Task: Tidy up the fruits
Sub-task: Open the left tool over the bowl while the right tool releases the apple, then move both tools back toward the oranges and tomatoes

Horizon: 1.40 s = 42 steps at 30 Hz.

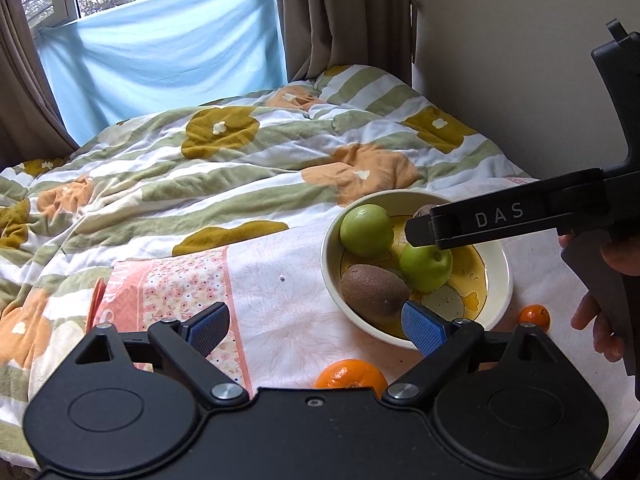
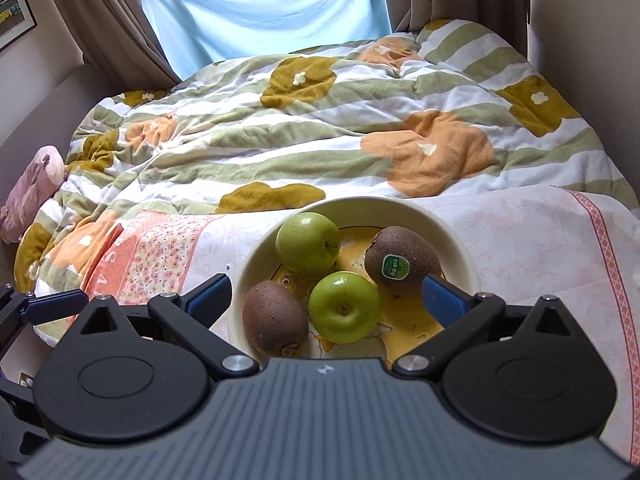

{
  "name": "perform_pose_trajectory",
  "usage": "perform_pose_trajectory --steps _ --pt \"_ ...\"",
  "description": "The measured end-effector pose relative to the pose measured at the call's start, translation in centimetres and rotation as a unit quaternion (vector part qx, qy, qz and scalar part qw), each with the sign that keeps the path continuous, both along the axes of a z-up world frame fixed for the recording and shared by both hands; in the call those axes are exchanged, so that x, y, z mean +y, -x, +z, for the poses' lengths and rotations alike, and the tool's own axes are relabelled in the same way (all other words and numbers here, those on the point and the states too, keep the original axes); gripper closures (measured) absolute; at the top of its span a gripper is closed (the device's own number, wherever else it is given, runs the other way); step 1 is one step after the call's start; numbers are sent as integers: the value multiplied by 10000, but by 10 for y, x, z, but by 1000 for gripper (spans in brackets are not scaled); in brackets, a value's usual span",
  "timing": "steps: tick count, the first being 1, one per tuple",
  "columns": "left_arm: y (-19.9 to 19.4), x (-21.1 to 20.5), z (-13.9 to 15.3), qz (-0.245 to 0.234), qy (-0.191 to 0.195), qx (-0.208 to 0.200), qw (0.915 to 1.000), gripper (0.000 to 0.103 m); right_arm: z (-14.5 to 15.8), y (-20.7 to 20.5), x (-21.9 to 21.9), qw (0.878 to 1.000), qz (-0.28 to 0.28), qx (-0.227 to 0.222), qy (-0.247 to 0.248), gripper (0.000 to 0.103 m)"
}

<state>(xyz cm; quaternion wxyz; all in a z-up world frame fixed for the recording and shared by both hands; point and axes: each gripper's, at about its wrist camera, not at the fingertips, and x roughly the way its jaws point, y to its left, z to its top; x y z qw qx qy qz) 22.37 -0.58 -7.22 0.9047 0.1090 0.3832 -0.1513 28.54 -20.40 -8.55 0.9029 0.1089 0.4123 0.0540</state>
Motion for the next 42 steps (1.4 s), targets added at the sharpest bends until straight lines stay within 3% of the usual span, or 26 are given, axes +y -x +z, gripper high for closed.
perform_pose_trajectory --steps 12,20,27,33,42 --pt "59 -19 42 449 134 -433 9980 8 62 68 -31 9979 413 -335 371 0" --pt "94 -37 48 619 219 -466 9968 8 74 117 -58 9955 523 -568 543 0" --pt "119 -55 36 802 253 -391 9957 8 61 148 -73 9925 732 -616 765 0" --pt "132 -72 11 907 288 -199 9953 8 33 168 -87 9926 797 -562 730 0" --pt "123 -88 -31 1167 337 93 9926 8 -15 167 -98 9911 942 -489 809 0"
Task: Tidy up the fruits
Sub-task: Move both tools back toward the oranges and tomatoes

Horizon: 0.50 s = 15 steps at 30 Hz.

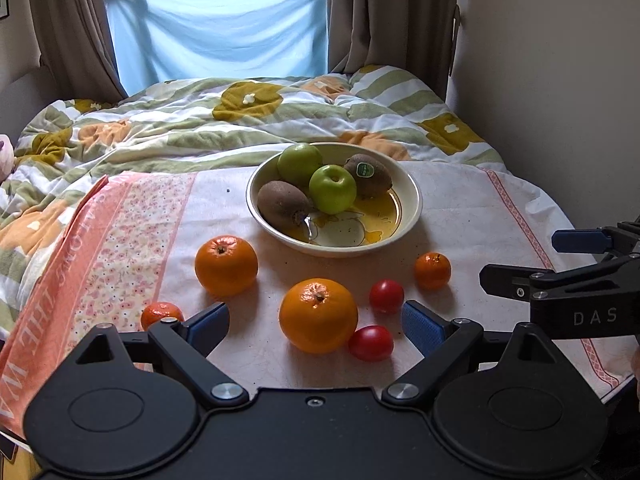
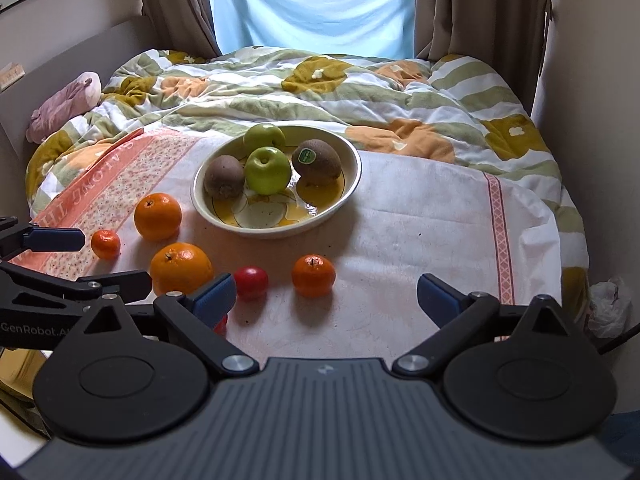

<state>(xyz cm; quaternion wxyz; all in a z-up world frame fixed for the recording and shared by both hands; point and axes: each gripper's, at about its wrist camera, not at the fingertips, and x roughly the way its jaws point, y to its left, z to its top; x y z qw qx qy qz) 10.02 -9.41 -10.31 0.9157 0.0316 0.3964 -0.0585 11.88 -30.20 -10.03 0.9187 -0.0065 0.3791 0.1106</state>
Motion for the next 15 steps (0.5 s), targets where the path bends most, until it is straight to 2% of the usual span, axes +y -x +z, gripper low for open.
perform_pose_trajectory --steps 5,13,15 --pt "-20 -3 -26 86 -157 110 9998 11 -24 -14 -5 10000 25 93 17 0" --pt "-39 -5 -52 159 12 319 9994 18 -53 -30 -4 9997 20 251 -19 0" --pt "-41 -5 -55 133 49 362 9992 23 -56 -31 -2 9996 29 283 -3 0"
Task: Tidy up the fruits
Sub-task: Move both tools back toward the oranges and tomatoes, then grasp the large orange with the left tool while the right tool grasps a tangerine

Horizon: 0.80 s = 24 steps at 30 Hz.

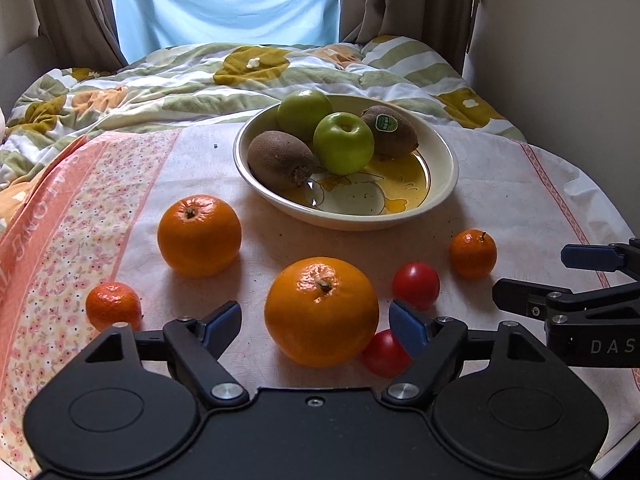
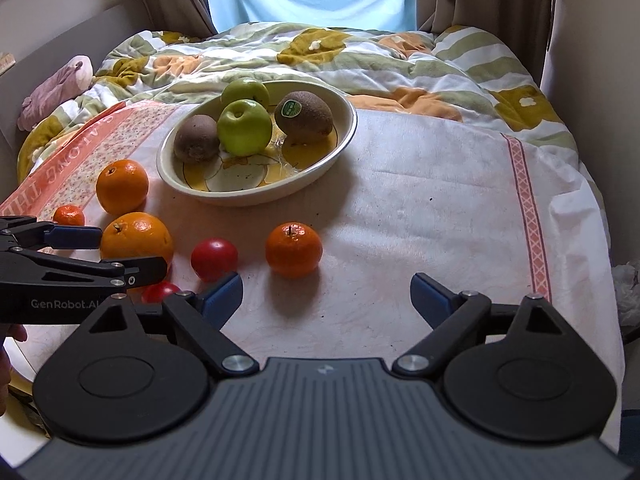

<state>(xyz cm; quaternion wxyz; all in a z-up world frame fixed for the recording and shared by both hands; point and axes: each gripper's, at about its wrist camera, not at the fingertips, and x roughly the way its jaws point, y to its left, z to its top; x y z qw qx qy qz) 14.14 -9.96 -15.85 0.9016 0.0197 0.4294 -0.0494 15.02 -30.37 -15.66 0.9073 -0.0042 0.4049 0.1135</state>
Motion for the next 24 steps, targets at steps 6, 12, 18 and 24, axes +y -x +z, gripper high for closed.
perform_pose_trajectory --steps 6,12,18,24 --pt "-8 0 -5 0 118 129 9998 31 -8 -6 6 9999 86 36 75 0" --pt "-10 -1 -7 -57 134 211 9997 34 -12 -13 10 9999 116 79 48 5" --pt "-11 1 -6 -112 129 217 9996 35 -13 -17 14 9998 153 62 75 9" --pt "-10 5 -5 -48 135 210 9997 35 -15 -23 17 9996 216 124 108 22"
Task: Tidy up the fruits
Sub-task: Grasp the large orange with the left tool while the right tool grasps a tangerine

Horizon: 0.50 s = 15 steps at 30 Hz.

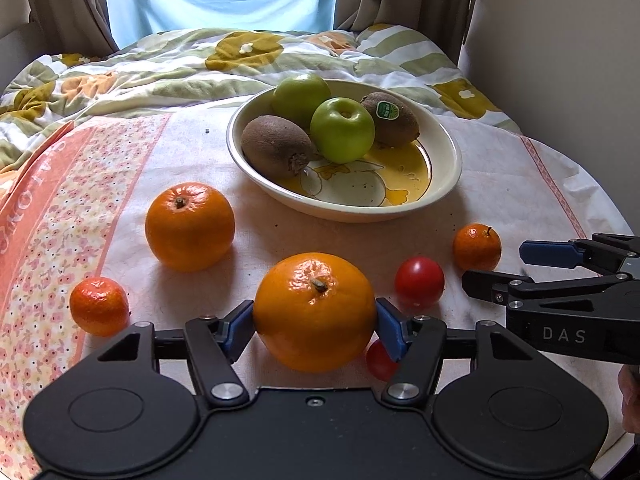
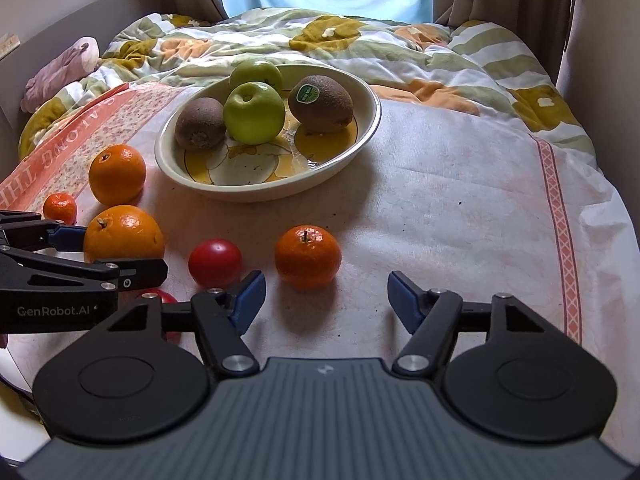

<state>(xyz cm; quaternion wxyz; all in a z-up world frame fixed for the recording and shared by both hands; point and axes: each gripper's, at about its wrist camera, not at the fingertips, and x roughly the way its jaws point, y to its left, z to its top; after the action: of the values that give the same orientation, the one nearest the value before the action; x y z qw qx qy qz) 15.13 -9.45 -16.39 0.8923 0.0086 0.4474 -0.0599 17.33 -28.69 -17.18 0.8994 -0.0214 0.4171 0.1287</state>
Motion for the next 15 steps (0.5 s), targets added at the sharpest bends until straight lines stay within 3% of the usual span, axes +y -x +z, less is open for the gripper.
perform_pose_trajectory --steps 6,15 --pt "3 9 1 104 -17 -23 9999 35 -2 -6 5 10000 53 6 21 25" --pt "12 18 5 226 -4 -41 9997 35 -4 -13 14 9999 150 27 49 39"
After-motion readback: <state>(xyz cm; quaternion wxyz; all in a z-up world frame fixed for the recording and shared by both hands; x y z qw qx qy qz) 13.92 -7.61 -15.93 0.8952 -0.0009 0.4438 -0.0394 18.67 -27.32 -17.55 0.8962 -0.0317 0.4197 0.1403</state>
